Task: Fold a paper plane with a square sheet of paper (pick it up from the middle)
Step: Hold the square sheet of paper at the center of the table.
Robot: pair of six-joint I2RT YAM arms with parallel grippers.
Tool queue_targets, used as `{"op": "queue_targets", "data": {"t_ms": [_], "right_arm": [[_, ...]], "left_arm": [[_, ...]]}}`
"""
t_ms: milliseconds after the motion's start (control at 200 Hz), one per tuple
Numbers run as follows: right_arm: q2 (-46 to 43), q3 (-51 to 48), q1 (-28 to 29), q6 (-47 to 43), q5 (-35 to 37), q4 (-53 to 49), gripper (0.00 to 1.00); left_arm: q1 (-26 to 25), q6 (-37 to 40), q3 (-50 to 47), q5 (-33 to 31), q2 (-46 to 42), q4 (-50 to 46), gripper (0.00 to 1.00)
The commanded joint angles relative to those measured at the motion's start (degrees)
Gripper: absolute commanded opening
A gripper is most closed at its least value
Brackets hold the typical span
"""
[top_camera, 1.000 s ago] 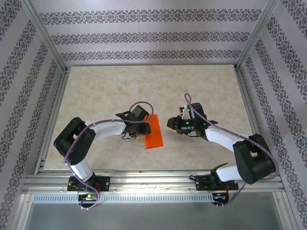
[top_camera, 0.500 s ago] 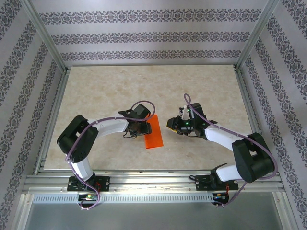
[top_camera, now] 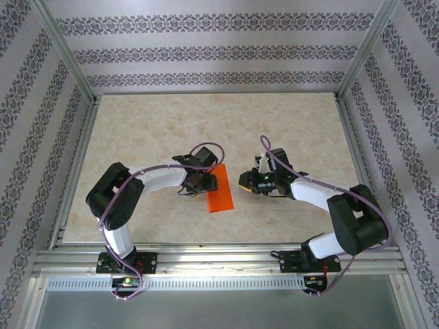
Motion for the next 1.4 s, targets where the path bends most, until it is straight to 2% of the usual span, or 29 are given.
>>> {"op": "queue_targets", "data": {"t_ms": [0, 1394], "right_arm": [[0.75, 1.38, 0.7, -1.24, -1.13, -0.85, 0.22], [1.88, 1.91, 0.7, -1.58, -1.57, -1.31, 0.2]], "left_arm": [[-0.98, 0.95, 0.19, -0.5, 3.61, -1.16, 0.64], [-1.43, 2.4, 0.41, 0.38, 6.45, -1.09, 0.63]]}}
